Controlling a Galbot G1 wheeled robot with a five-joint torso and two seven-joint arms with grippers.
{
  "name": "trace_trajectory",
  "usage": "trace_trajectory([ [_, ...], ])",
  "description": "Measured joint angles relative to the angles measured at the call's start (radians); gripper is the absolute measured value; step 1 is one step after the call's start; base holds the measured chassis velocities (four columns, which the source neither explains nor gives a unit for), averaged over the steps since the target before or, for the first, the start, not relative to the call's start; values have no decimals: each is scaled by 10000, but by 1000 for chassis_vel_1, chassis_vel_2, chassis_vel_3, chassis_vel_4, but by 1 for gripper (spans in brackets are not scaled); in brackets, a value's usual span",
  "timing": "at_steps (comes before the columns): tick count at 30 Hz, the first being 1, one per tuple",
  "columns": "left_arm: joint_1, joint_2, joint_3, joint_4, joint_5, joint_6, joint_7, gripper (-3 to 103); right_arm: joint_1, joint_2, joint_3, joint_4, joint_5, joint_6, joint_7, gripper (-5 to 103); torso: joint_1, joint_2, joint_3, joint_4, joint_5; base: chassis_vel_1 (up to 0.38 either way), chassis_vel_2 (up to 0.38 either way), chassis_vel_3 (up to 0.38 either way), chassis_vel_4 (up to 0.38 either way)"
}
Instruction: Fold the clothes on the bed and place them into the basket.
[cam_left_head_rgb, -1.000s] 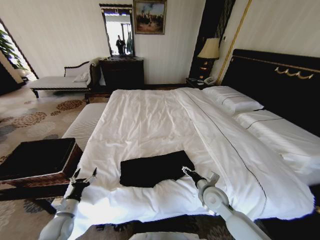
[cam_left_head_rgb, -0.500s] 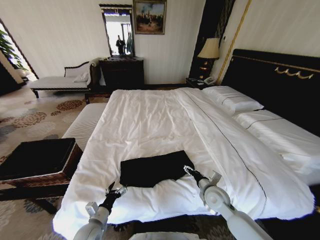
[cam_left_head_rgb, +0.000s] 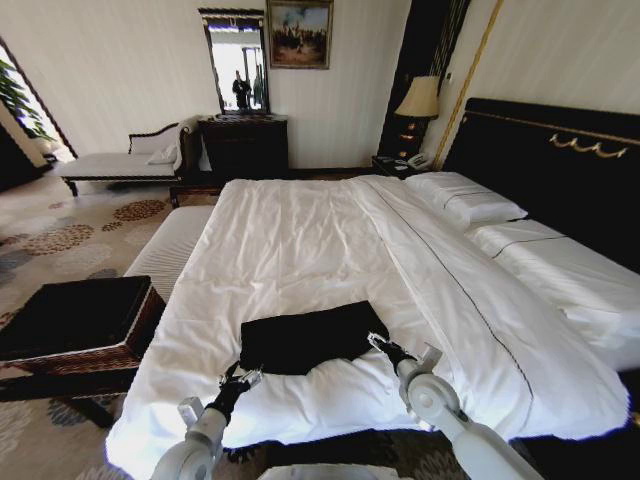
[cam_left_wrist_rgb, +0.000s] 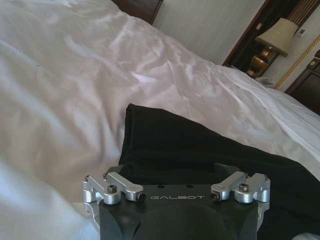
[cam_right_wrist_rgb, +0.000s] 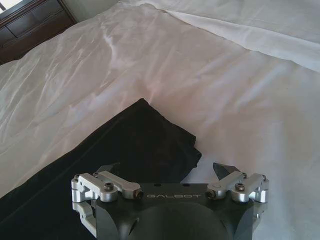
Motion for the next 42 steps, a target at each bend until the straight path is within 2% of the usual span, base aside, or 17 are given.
trace_trajectory([
  [1, -50, -23, -19, 50, -107, 43, -9, 90, -34, 0, 0, -5, -40, 5, -3, 100, 0, 0, 0, 0, 0, 0, 0, 0, 0],
  [3, -84, -29, -27, 93, -186, 64, -16, 90, -60, 0, 2, -5, -60, 10, -6, 100, 0, 0, 0, 0, 1, 0, 0, 0, 0],
  [6, -208, -56, -51, 227, -353, 96, -17, 74, -104, -4, 12, -5, -115, 18, -9, 100, 0, 0, 0, 0, 0, 0, 0, 0, 0],
  [9, -257, -84, -66, 265, -401, 119, -18, 69, -108, -4, 12, -5, -158, 18, -10, 100, 0, 0, 0, 0, 1, 0, 0, 0, 0],
  [10, -274, -95, -79, 275, -423, 125, -17, 58, -109, -4, 11, -6, -197, 19, -10, 100, 1, 0, 0, 0, 0, 0, 0, 0, 0],
  [12, -274, -95, -91, 277, -430, 129, -16, 58, -109, -3, 8, -7, -211, 19, -10, 100, 0, 0, 0, 0, 1, 0, 0, 0, 0],
  [14, -252, -66, -116, 277, -434, 131, -12, 46, -109, 2, 3, -27, -270, 19, -11, 100, 0, 0, 0, 0, 1, 0, 0, 0, 0],
  [15, -252, -66, -116, 277, -434, 131, -12, 46, -109, 2, 3, -27, -270, 19, -11, 100, 0, 0, 0, 0, 1, 0, 0, 0, 0],
  [18, -215, 9, -171, 263, -470, 137, -8, 30, -107, 45, -11, -97, -366, 21, -17, 100, 0, 0, 0, 0, 1, 0, 0, 0, 0],
  [19, -201, 33, -189, 262, -473, 138, -7, 30, -105, 64, -20, -115, -394, 22, -18, 100, 0, 0, 0, 0, 1, 0, 0, 0, 0],
  [21, -170, 68, -215, 260, -472, 142, -7, 19, -105, 95, -39, -132, -445, 23, -21, 100, 0, 0, 0, 0, 1, 0, 0, 0, 0],
  [22, -170, 68, -215, 260, -472, 142, -7, 19, -105, 95, -39, -132, -445, 23, -21, 100, 0, 0, 0, 0, 1, 0, 0, 0, 0],
  [24, -124, 95, -245, 251, -448, 160, -10, 9, -109, 112, -47, -139, -490, 24, -22, 100, 0, 0, 0, 0, 0, 0, 0, 0, 0],
  [25, -92, 113, -270, 238, -417, 189, -24, 9, -116, 114, -47, -145, -512, 24, -23, 100, 0, 0, 0, 0, 0, 0, 0, 0, 0],
  [26, -46, 141, -303, 209, -361, 234, -53, 3, -123, 116, -46, -150, -527, 25, -23, 100, 0, 0, 0, 0, 0, 0, 0, 0, 0],
  [37, 274, 463, -729, 19, -92, 366, -133, 0, -47, 156, -5, -342, -642, 119, -80, 100, 0, 0, 0, -1, 0, 0, 0, 0, 0],
  [42, 371, 456, -630, 59, 328, 244, -111, 0, 22, 165, 18, -491, -694, 145, -126, 100, 0, 0, 0, 1, 1, 0, 0, 0, 0],
])
